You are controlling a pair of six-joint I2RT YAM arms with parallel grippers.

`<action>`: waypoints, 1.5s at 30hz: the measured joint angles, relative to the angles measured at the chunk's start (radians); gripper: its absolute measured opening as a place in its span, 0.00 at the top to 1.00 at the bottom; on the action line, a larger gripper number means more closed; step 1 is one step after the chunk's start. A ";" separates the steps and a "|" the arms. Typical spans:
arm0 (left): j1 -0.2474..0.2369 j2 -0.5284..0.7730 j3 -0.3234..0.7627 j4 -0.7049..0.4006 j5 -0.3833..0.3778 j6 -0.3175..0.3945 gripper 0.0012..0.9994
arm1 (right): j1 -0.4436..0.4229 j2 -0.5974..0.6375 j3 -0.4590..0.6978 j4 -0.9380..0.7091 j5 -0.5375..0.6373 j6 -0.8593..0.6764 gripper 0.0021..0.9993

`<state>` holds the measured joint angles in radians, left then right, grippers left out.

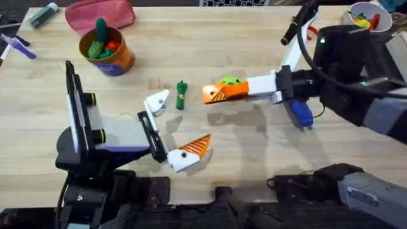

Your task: Pick up the gripper from the table and insert it into the empty holder that is missing its gripper. Then pick up a screw, insert it into the mounting hole, and use the screwdriver to tighten it. Finally, clean up the table by picking up the vegetable and placing it into the bucket.

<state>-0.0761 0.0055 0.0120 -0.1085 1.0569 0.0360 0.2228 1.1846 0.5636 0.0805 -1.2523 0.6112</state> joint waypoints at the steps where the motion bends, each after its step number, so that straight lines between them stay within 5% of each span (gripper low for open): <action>1: 0.000 0.000 0.000 0.000 0.000 0.000 0.01 | -0.013 0.017 0.000 0.009 -0.027 -0.008 0.99; 8: 0.000 0.000 0.000 0.000 0.000 0.000 0.01 | -0.084 0.148 0.006 0.071 -0.205 -0.036 0.99; 17: 0.000 0.000 0.000 0.000 0.000 0.000 0.01 | -0.065 0.342 0.116 0.161 -0.262 -0.026 0.99; 26: 0.000 0.000 0.000 0.000 0.000 0.000 0.01 | -0.018 0.471 0.142 0.957 -0.270 0.401 0.99; 33: 0.000 0.000 0.000 0.000 0.000 0.000 0.01 | -0.009 0.561 0.146 0.949 -0.271 0.593 0.99; 45: 0.000 0.000 0.000 0.000 0.000 0.000 0.01 | 0.063 0.572 0.146 0.950 -0.271 0.615 0.99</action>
<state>-0.0761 0.0051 0.0120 -0.1083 1.0569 0.0360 0.2853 1.7561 0.7097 1.0306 -1.5230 1.2266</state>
